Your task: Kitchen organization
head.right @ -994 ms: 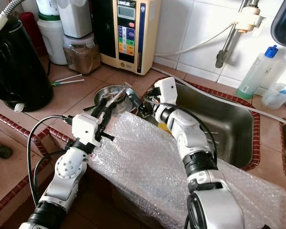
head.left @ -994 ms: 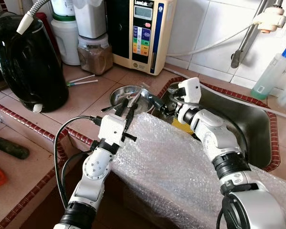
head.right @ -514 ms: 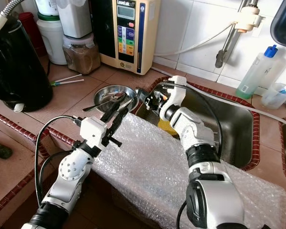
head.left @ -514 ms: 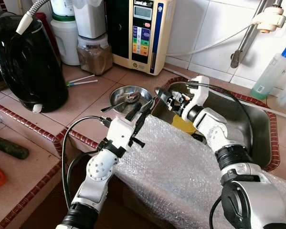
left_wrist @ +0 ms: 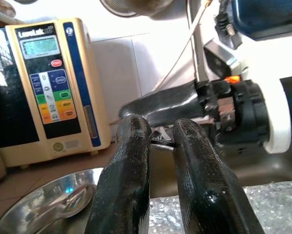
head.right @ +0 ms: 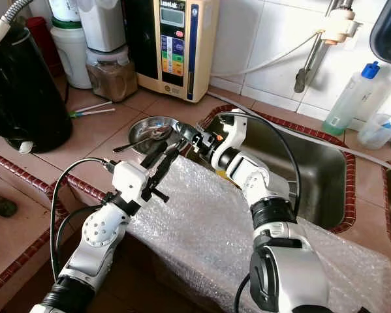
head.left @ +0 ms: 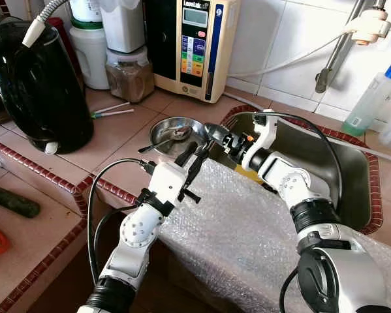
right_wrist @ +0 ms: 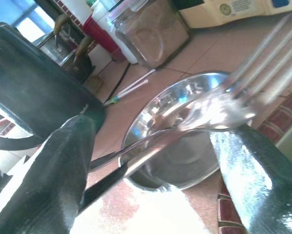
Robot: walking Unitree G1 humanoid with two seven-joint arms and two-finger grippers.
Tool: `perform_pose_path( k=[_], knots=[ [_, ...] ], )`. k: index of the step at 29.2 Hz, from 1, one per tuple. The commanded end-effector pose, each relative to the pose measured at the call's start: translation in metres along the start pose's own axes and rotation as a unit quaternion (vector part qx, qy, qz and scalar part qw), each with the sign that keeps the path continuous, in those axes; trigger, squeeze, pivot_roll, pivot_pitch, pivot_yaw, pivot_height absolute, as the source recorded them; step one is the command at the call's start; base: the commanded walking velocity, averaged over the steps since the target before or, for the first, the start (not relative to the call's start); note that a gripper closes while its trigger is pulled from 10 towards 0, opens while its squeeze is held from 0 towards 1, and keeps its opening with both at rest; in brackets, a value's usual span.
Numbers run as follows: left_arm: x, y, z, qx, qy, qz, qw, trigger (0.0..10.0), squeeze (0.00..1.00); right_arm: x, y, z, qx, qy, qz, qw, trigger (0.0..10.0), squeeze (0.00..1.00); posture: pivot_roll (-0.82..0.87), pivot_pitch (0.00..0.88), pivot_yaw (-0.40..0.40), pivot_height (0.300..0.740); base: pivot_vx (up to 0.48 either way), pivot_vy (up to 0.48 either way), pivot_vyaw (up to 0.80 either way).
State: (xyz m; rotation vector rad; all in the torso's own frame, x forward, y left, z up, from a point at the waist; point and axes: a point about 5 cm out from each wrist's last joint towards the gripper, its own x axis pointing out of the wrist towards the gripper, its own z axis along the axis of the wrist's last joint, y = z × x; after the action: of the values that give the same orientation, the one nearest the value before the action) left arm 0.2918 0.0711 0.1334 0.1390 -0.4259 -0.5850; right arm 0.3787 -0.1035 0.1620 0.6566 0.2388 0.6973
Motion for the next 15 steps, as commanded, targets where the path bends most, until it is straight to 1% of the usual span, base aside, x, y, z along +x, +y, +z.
perform_pose_path(
  k=[1, 4, 8, 15],
  knots=[
    [0.0046, -0.0038, 0.0011, 0.000, -0.002, -0.013, 1.000, 0.0, 0.00, 0.0023, 0.0065, 0.0102, -0.008, -0.015, 0.011, 1.000, 0.0, 0.00, 0.00, 0.000, -0.022, 0.740, 0.000, 0.000, 0.00],
    [0.0048, -0.0043, 0.0009, -0.001, -0.002, -0.013, 1.000, 0.0, 0.00, 0.0025, 0.0074, 0.0103, -0.001, -0.017, 0.016, 1.000, 0.0, 0.00, 0.00, 0.000, -0.021, 0.740, 0.000, 0.000, 0.00],
    [0.0048, -0.0046, 0.0005, -0.001, -0.001, -0.014, 1.000, 0.0, 0.00, 0.0020, 0.0065, 0.0112, -0.006, -0.020, 0.011, 1.000, 0.0, 0.00, 0.00, 0.000, -0.020, 0.740, 0.000, 0.000, 0.00],
    [0.0051, -0.0034, 0.0000, -0.001, 0.001, -0.009, 1.000, 0.0, 0.00, -0.0013, 0.0004, 0.0154, -0.004, -0.033, -0.009, 0.999, 0.0, 0.00, 0.00, 0.000, -0.019, 0.740, 0.000, 0.000, 0.00]
  ],
)
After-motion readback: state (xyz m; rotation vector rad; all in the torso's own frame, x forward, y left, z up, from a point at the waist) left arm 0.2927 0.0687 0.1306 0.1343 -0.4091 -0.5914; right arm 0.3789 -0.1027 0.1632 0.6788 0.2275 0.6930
